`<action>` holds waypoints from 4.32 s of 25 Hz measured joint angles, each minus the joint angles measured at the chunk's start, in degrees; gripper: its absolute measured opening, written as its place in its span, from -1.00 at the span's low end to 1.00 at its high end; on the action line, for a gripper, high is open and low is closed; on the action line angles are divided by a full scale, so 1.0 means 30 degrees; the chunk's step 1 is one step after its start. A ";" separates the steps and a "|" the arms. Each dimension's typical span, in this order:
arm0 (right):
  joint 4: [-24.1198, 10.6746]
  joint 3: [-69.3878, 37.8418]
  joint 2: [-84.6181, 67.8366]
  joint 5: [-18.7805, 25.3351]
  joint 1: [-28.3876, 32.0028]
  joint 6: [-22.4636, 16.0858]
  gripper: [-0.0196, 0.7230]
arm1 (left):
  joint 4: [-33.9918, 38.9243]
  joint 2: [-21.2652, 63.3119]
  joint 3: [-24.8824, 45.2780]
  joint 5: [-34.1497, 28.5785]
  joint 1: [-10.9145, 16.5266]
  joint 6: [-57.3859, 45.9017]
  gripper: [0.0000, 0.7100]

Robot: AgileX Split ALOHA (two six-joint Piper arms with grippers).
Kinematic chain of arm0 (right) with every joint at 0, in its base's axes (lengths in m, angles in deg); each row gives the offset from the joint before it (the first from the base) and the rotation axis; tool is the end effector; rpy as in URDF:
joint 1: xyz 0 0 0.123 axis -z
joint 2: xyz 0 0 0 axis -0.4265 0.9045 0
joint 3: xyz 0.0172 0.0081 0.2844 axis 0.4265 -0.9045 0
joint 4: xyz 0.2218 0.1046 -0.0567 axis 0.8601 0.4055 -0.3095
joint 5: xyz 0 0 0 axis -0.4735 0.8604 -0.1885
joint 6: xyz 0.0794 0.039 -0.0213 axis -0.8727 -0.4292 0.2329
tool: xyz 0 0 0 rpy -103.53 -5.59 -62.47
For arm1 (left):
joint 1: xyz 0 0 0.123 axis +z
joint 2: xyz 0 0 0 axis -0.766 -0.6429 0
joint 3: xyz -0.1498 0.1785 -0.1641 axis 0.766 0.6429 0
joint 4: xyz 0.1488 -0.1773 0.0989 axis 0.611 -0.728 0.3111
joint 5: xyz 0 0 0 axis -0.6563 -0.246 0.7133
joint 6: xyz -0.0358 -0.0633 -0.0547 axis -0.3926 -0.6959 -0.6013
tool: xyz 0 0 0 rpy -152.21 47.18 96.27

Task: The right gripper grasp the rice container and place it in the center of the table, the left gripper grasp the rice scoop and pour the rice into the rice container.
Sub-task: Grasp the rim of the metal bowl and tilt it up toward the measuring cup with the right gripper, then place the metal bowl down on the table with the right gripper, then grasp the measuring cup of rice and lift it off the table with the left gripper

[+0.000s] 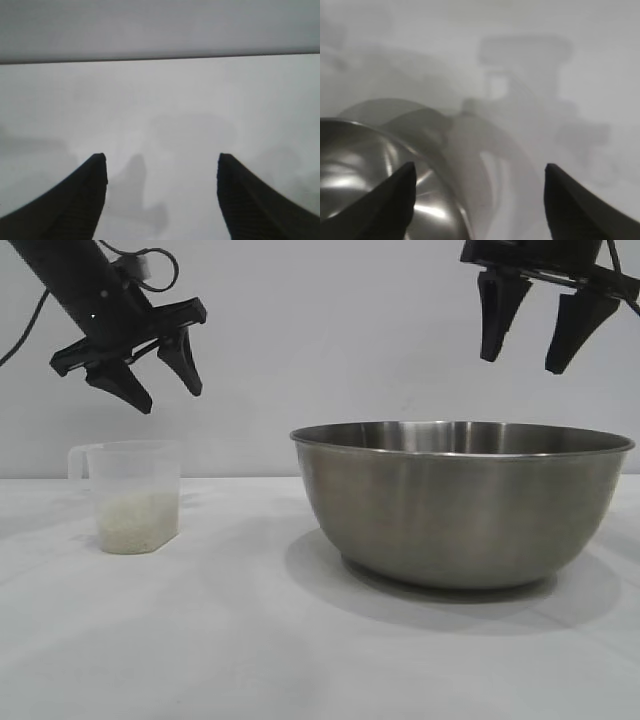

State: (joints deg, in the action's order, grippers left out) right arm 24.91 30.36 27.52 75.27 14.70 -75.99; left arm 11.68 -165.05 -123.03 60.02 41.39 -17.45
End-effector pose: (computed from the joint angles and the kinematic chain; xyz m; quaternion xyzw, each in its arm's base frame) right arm 0.3927 0.0934 0.2335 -0.1305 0.9844 0.1126 0.0344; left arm 0.4745 -0.0956 0.1984 0.0245 0.9160 -0.1858 0.3547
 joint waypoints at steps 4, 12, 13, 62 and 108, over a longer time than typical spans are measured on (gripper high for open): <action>-0.0051 -0.1769 -0.0443 -0.0036 0.0000 0.0000 0.35 | 0.0000 0.0000 0.0000 0.0000 0.0000 0.0000 0.18; 0.0460 -0.3258 0.0297 -0.0519 0.0000 0.0033 0.35 | 0.0000 0.0000 0.0000 0.0000 0.0000 0.0000 0.18; 0.0582 -0.3258 0.0530 -0.0662 0.0000 0.0072 0.22 | 0.0000 0.0000 0.0000 0.0000 0.0000 0.0000 0.18; 0.3890 -0.0045 0.3540 -0.0992 -0.1756 0.0451 0.12 | 0.0000 0.0000 0.0000 -0.0532 0.0000 0.0000 0.18; -0.1982 -0.8786 -1.2561 0.0133 0.3968 -0.0020 0.43 | 0.0325 0.0000 0.0000 -0.0791 0.0000 0.0000 0.18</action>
State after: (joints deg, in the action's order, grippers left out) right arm 18.97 4.00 -10.16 75.67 26.61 -76.05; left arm 12.66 -165.05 -123.03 57.65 41.39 -17.45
